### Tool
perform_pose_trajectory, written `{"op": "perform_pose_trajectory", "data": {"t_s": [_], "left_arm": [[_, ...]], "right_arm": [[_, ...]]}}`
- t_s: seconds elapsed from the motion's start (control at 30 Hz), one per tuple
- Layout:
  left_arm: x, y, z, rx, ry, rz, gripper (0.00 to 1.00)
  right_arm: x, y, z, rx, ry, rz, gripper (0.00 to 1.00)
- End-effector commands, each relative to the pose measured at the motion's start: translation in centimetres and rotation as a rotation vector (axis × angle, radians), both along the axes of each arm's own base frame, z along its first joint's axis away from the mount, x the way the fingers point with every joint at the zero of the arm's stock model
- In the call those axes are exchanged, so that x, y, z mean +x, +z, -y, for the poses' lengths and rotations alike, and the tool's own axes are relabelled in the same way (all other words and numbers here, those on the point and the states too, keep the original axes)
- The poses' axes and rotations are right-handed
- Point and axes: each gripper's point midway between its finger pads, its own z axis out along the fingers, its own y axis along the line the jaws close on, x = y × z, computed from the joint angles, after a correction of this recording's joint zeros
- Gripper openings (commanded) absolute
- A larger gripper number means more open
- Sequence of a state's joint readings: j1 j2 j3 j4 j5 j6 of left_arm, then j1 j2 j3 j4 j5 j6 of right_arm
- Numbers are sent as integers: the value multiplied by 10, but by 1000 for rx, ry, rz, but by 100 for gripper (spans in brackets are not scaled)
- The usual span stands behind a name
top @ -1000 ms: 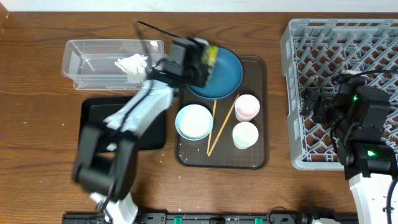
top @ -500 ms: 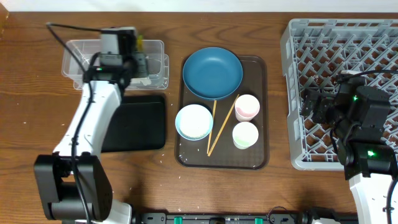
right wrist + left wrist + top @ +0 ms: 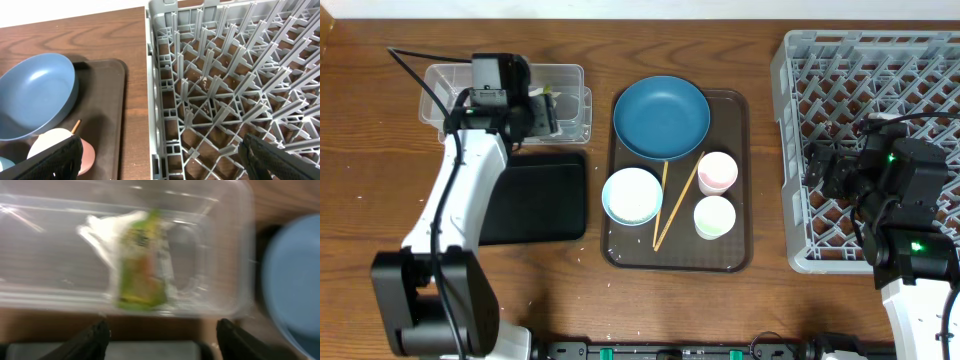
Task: Sort waste into correct bins and load items into the dishwasher rack
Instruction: 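Carry the wrapper left and release it into the clear bin, then reach the left gripper to the light-blue bowl and grasp its rim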
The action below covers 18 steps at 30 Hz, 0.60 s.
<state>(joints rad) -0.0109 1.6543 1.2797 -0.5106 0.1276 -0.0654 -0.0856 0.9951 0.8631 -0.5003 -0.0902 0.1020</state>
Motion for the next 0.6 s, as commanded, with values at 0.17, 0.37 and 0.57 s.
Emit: {"op": "perform_pose_trajectory", "data": {"t_s": [0.17, 0.37, 0.57], "left_arm": [[-56, -5, 106, -161, -220, -160, 77], [-89, -32, 166, -132, -384, -251, 77], [-116, -65, 207, -85, -501, -340, 77]], "right_arm": [[2, 9, -7, -1, 26, 18, 99], [1, 7, -7, 0, 26, 11, 99], [1, 7, -7, 0, 26, 11, 99]]}}
